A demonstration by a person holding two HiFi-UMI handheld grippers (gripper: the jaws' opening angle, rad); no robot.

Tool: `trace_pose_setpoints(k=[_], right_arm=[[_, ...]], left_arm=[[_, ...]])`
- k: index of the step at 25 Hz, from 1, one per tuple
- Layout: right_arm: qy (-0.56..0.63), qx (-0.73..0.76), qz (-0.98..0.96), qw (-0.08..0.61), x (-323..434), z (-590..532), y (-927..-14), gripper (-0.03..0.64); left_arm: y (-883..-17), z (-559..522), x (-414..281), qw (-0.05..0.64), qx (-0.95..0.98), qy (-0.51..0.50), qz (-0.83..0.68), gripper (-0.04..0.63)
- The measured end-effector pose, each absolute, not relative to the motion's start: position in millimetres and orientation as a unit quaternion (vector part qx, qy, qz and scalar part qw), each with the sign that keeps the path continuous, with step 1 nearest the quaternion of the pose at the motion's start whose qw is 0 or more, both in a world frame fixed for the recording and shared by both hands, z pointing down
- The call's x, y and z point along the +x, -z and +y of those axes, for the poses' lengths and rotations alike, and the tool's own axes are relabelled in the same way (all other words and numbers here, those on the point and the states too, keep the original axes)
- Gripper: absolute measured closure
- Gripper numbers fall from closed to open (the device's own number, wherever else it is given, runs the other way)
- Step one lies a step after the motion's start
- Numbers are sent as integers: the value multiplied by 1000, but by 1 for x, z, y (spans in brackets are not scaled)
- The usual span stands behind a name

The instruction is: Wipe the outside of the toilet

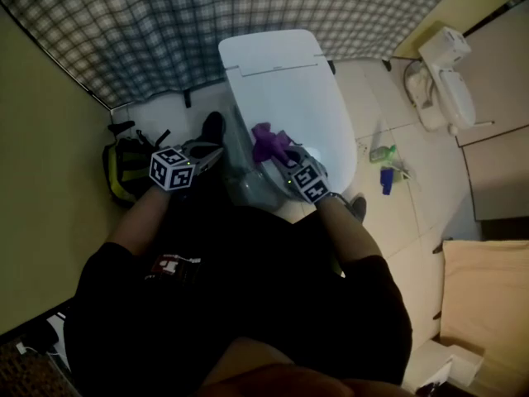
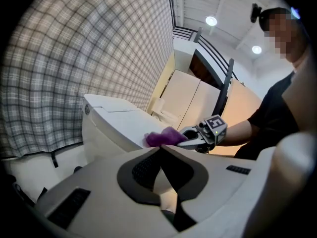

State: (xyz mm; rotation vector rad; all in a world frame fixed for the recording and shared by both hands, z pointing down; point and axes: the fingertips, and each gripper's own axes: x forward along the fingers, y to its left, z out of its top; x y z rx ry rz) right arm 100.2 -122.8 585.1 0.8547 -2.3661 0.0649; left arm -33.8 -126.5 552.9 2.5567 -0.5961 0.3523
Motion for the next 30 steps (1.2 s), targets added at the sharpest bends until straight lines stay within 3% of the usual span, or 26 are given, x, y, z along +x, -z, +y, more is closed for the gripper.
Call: trace_pose_setpoints(k=[3,7,15,20,25,30], right_arm=[[-15,296,-889,349,79,-106,-618,554],[-17,325,-875,360,119,-118,-623,554],[-74,519,-768,368,369,-189,-625,554],[-115,565,-726,375,437,-201,-634,554],[-114,587,-737,314,414,-186,-609,554],[-53,489,-830,264,271,-133,-552,554]], left_arm=[[-559,-122,-34,245,935,-136,-218,592],[-560,-121,-35,245,933,-144,-220,592],[-564,-127,-24,243,930,-169,-219,592],[-568,-134,-14,242,928,-180,-220,592],[-568,-131,-10,239,929,-183,-214,592],[-569,-125,-11,228,932,-185,-212,592]])
